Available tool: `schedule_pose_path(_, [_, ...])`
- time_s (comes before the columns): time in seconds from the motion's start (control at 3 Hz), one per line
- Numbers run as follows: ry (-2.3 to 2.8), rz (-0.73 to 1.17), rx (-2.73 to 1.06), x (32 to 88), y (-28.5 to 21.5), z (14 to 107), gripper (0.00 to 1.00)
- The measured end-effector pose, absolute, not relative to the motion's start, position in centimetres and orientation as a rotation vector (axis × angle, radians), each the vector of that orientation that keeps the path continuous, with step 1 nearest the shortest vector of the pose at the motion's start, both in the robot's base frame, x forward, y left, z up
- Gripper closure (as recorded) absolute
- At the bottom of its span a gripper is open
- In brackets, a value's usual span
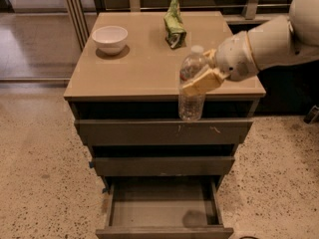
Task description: Place water bottle into bottom drawer
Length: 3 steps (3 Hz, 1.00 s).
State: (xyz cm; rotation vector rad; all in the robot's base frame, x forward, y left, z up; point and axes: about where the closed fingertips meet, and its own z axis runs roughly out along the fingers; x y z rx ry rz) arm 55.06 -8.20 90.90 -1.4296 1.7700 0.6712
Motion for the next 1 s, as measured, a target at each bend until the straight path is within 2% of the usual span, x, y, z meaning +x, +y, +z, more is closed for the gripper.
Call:
schedule_pose_path(0.33, [1.758,0.646,-1.383,52.4,-10.1,80.8,1.00])
schedule_pose_path(1.0, [1.878,0.771,-1.409,46.6,-12.1,62.9,1.00])
